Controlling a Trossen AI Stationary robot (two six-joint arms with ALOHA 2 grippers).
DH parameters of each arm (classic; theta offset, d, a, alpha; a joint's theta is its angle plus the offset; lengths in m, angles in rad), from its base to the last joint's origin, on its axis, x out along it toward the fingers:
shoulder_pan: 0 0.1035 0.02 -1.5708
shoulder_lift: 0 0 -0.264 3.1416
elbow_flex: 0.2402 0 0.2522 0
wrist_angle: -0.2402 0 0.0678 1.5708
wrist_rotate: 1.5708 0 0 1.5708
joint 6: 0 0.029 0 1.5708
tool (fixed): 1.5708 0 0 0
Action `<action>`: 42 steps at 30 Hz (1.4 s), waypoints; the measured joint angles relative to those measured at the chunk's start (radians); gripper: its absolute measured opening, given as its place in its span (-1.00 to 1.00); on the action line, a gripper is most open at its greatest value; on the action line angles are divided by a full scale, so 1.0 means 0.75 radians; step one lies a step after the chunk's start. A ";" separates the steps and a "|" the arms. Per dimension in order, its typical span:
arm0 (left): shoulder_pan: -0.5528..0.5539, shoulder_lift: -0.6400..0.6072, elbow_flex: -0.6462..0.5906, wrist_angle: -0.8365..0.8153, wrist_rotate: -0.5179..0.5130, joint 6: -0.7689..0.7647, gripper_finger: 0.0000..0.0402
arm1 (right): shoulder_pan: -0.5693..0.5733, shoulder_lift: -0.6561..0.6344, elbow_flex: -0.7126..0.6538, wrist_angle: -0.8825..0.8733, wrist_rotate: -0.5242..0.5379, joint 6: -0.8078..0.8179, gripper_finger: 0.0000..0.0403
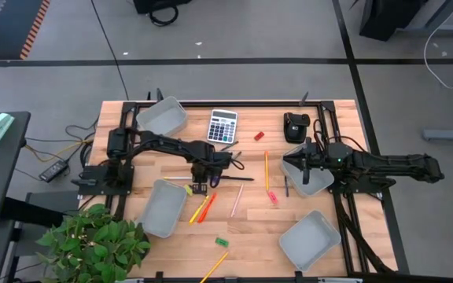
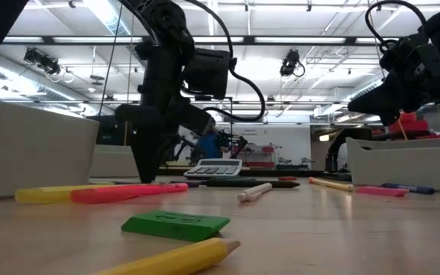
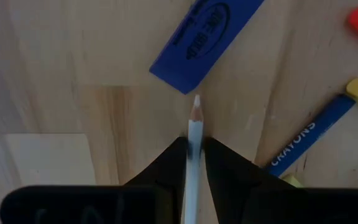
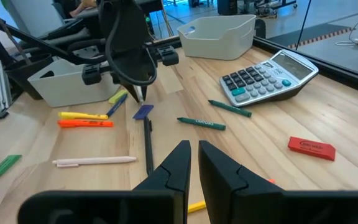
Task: Sort crayons/erasers/pens/pencils in bins
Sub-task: Put the white pencil into the top left gray bin
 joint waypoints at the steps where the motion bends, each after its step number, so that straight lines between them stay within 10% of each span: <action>1: 0.000 0.000 -0.012 0.011 0.000 -0.007 -0.66 | 0.000 0.000 0.000 0.000 0.001 0.000 -0.80; 42: 0.027 -0.200 0.027 -0.128 -0.333 -0.063 -0.87 | 0.000 -0.001 -0.001 -0.001 0.002 0.001 -0.80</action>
